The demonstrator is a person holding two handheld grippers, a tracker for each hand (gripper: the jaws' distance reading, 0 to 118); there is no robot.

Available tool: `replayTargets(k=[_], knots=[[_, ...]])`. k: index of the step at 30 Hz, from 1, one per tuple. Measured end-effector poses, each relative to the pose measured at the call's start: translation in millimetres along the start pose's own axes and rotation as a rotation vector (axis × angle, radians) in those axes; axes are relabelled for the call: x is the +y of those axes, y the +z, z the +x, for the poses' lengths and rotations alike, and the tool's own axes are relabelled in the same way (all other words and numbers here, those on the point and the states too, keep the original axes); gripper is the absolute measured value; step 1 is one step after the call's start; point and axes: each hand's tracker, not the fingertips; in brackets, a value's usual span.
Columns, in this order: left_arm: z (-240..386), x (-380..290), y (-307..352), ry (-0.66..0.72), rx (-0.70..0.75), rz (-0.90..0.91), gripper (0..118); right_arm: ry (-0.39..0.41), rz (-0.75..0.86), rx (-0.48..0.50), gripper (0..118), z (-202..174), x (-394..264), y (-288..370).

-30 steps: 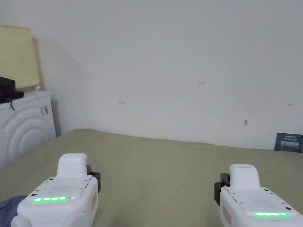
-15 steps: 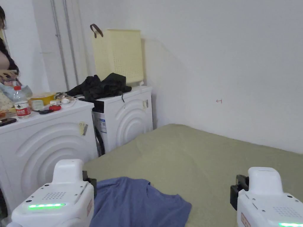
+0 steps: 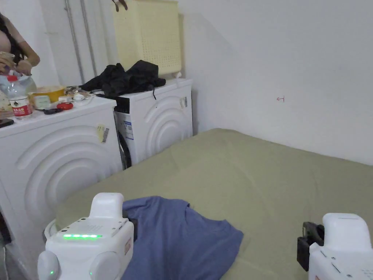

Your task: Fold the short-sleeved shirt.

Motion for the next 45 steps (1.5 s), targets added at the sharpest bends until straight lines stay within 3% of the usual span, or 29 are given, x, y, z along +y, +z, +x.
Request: replayTargets(k=[6,9,12,13,14,15,16,20,22,24,25,26,27,28,29,30,33,38,45], knots=[[27,-20,-123,0.008,-0.129,-0.238,2,0.021,-0.076,-0.029,0,11,-31,-28],[42,-32,-187,-0.032,-0.127,-0.374,2,0.025,-0.094,-0.041,0,17,-44,-35],[59,-42,-222,-0.053,-0.195,-0.444,3,0.038,-0.129,-0.052,0,22,-58,-40],[62,-43,-232,-0.048,-0.218,-0.478,9,0.043,-0.141,-0.055,0,24,-63,-43],[64,-46,-242,-0.034,-0.257,-0.498,44,0.043,-0.155,-0.063,0,25,-67,-45],[66,-48,-251,-0.012,-0.271,-0.527,88,0.041,-0.171,-0.061,0,26,-72,-48],[69,-51,-259,-0.021,-0.263,-0.554,115,0.037,-0.185,-0.058,0,27,-75,-50],[80,-65,-282,-0.096,-0.227,-0.583,118,0.035,-0.221,-0.06,0,29,-88,-52],[87,-73,-284,-0.11,-0.231,-0.643,117,0.031,-0.235,-0.059,0,31,-92,-53],[94,-70,-271,-0.133,-0.211,-0.593,110,0.027,-0.238,-0.062,0,33,-92,-50],[96,-69,-266,-0.129,-0.215,-0.588,94,0.023,-0.235,-0.063,0,35,-91,-47],[95,-65,-259,-0.122,-0.227,-0.57,61,0.015,-0.225,-0.063,0,36,-90,-44],[96,-60,-251,-0.125,-0.207,-0.533,17,0.014,-0.224,-0.063,0,38,-89,-40],[98,-57,-245,-0.145,-0.177,-0.514,1,0.013,-0.223,-0.062,0,39,-88,-37],[98,-57,-240,-0.168,-0.121,-0.487,1,0.009,-0.218,-0.063,0,40,-86,-30],[97,-53,-238,-0.148,-0.184,-0.53,1,0.004,-0.214,-0.062,0,42,-84,-24],[107,-39,-209,-0.217,-0.166,-0.489,1,0.002,-0.197,-0.068,0,51,-80,1],[139,9,-139,-0.242,-0.321,-0.379,1,-0.021,-0.175,-0.128,0,80,-80,44],[261,55,-34,-0.35,-0.596,-0.214,1,-0.098,-0.157,-0.305,0,137,-97,131]])
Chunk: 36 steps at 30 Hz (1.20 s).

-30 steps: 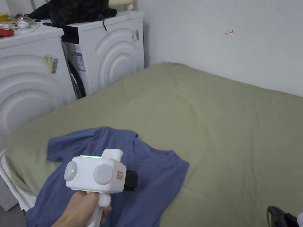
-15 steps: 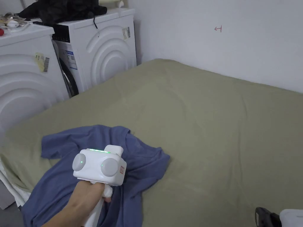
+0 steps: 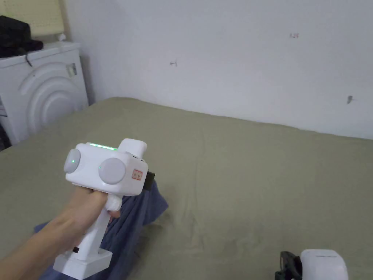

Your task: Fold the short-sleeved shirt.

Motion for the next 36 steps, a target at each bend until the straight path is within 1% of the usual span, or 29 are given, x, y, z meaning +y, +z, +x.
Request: replayTargets(k=[2,6,9,12,14,17,19,21,22,23,24,26,27,29,31,32,33,34,35,36], knots=[[43,21,0,0.002,-0.121,0.029,1,-0.034,-0.011,-0.053,0,24,-9,15],[148,48,-14,-0.106,-0.28,0.052,1,-0.102,-0.025,-0.169,0,73,-24,36],[223,49,-36,-0.141,-0.405,0.021,1,-0.145,-0.033,-0.24,0,104,-31,44],[286,37,-70,-0.162,-0.495,-0.055,1,-0.167,-0.047,-0.279,0,127,-38,45],[317,25,-112,-0.179,-0.514,-0.137,1,-0.176,-0.06,-0.299,0,140,-44,41],[351,-8,-170,-0.184,-0.476,-0.266,1,-0.199,-0.094,-0.322,0,154,-53,30],[363,-30,-203,-0.192,-0.423,-0.332,1,-0.223,-0.116,-0.331,0,162,-59,23],[368,-48,-229,-0.182,-0.419,-0.378,4,-0.24,-0.136,-0.332,0,168,-66,15],[367,-54,-235,-0.178,-0.428,-0.377,14,-0.241,-0.143,-0.333,0,170,-67,12],[364,-58,-238,-0.179,-0.439,-0.369,56,-0.241,-0.147,-0.333,0,172,-69,9],[361,-60,-239,-0.171,-0.462,-0.351,93,-0.239,-0.155,-0.334,0,172,-71,7],[351,-60,-232,-0.154,-0.469,-0.314,109,-0.239,-0.159,-0.335,0,173,-70,6],[343,-58,-222,-0.133,-0.48,-0.263,114,-0.24,-0.158,-0.331,0,172,-68,7],[323,-54,-191,-0.147,-0.462,-0.181,115,-0.23,-0.141,-0.324,0,167,-66,12],[296,-52,-152,-0.128,-0.424,-0.113,113,-0.226,-0.126,-0.314,0,162,-60,15],[280,-52,-131,-0.1,-0.415,-0.06,109,-0.226,-0.113,-0.304,0,158,-58,18],[262,-54,-105,-0.099,-0.398,-0.023,98,-0.22,-0.1,-0.297,0,153,-55,20],[244,-58,-80,-0.092,-0.356,0.032,73,-0.211,-0.086,-0.29,0,149,-53,22],[230,-63,-59,-0.085,-0.311,0.076,20,-0.207,-0.075,-0.283,0,145,-52,23],[213,-73,-37,-0.054,-0.242,0.125,0,-0.208,-0.062,-0.275,0,140,-50,23]])
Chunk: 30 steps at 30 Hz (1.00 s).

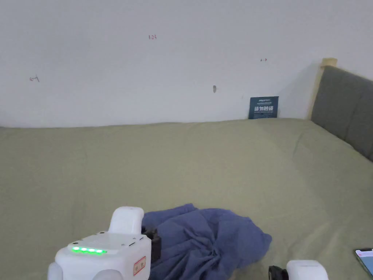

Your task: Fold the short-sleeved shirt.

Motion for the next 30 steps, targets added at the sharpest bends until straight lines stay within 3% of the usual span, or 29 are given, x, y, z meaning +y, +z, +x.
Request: replayTargets(k=[1,4,7,12,18,24,27,28,30], knots=[[-10,-6,32,0.029,0.066,0.065,0,-0.003,0.008,0.015,0,-4,2,2],[-45,-32,98,0.141,0.024,0.087,0,0.013,0.03,0.052,0,-18,6,12],[-67,-57,153,0.191,0.187,0.163,0,0.035,0.058,0.075,0,-30,7,23],[-89,-73,192,0.23,0.284,0.212,0,0.039,0.063,0.103,0,-44,4,28],[-127,-80,172,0.26,0.315,0.069,0,0.068,0.043,0.131,0,-55,1,29],[-190,-96,96,0.303,0.264,-0.24,0,0.068,0.008,0.143,0,-61,-5,16],[-209,-108,61,0.293,0.289,-0.307,2,0.091,-0.024,0.142,0,-64,-11,7],[-214,-109,52,0.301,0.29,-0.319,10,0.093,-0.04,0.144,0,-64,-13,4],[-216,-116,36,0.257,0.275,-0.381,80,0.086,-0.061,0.147,0,-63,-15,-1]])
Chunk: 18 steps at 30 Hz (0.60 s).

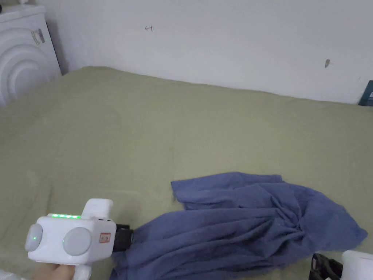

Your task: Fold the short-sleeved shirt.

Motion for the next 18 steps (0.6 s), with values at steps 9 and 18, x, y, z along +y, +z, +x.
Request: replayTargets(k=[9,18], knots=[[22,-3,-37,-0.051,0.101,-0.121,95,0.012,-0.044,-0.007,0,-2,-6,-14],[38,1,-20,-0.159,0.138,-0.088,3,-0.01,-0.068,-0.02,0,10,-8,-26]])
